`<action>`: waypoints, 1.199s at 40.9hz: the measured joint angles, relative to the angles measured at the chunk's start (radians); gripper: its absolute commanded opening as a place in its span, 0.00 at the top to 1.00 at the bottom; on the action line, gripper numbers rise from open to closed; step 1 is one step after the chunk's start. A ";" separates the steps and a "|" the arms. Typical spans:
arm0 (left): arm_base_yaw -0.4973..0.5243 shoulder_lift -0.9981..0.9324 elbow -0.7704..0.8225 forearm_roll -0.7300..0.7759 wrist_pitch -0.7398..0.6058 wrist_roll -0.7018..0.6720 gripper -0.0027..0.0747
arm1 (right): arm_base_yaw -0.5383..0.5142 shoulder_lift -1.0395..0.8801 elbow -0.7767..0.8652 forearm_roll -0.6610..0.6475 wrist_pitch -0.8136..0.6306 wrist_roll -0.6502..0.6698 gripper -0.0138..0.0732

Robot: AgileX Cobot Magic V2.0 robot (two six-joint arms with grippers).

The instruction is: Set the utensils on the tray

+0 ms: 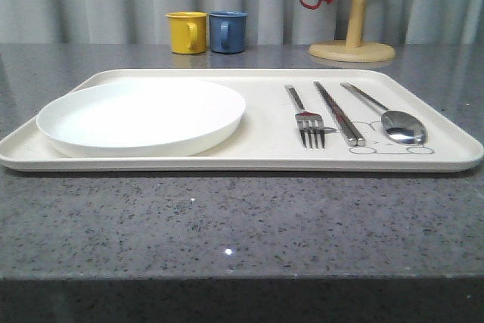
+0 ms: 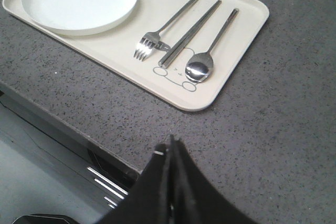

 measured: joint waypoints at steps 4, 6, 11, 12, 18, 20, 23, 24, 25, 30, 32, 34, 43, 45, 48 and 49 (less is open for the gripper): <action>0.000 0.000 0.000 0.000 0.000 0.000 0.99 | 0.000 -0.005 0.005 0.000 0.000 0.000 0.92; 0.000 0.000 0.000 0.000 0.000 0.000 0.99 | -0.017 -0.016 0.011 0.000 0.000 0.000 0.92; 0.000 0.000 0.000 0.000 0.000 0.000 0.99 | -0.130 -0.078 0.073 -0.004 -0.044 0.000 0.92; 0.000 0.000 0.000 0.000 0.000 0.000 0.99 | -0.144 -0.090 0.090 -0.007 -0.062 0.000 0.92; 0.000 0.000 0.000 0.000 0.000 0.000 0.99 | -0.293 -0.190 0.265 -0.010 -0.276 0.000 0.92; 0.000 0.000 0.000 0.000 0.000 0.000 0.99 | -0.336 -0.228 0.329 -0.010 -0.357 0.000 0.92; 0.000 0.000 0.000 0.000 0.000 0.000 0.99 | -0.381 -0.283 0.426 -0.010 -0.475 0.000 0.92; 0.000 0.000 0.000 0.000 0.000 0.000 0.99 | -0.387 -0.300 0.452 -0.008 -0.504 0.000 0.92; 0.000 0.000 0.000 0.000 0.000 0.000 0.99 | -0.394 -0.311 0.484 -0.005 -0.542 0.000 0.92; 0.000 0.000 0.000 0.000 0.000 0.000 0.99 | -0.396 -0.327 0.612 0.017 -0.705 0.000 0.92; 0.000 0.000 0.000 0.000 0.000 0.000 0.99 | -0.398 -0.327 0.656 0.027 -0.775 0.000 0.92; 0.000 0.000 0.000 0.000 0.000 0.000 0.99 | -0.401 -0.327 0.703 0.035 -0.832 0.000 0.92; 0.000 0.000 0.000 0.000 0.000 0.000 0.99 | -0.401 -0.327 0.750 0.045 -0.942 0.000 0.92; 0.000 0.000 0.000 0.000 0.000 0.000 0.99 | -0.401 -0.327 0.750 0.046 -0.946 0.000 0.92; 0.000 0.000 0.000 0.000 0.000 0.000 0.99 | -0.401 -0.327 0.750 0.046 -0.948 0.000 0.92; 0.000 0.000 0.000 0.000 0.000 0.000 0.99 | -0.401 -0.327 0.750 0.046 -0.948 0.000 0.92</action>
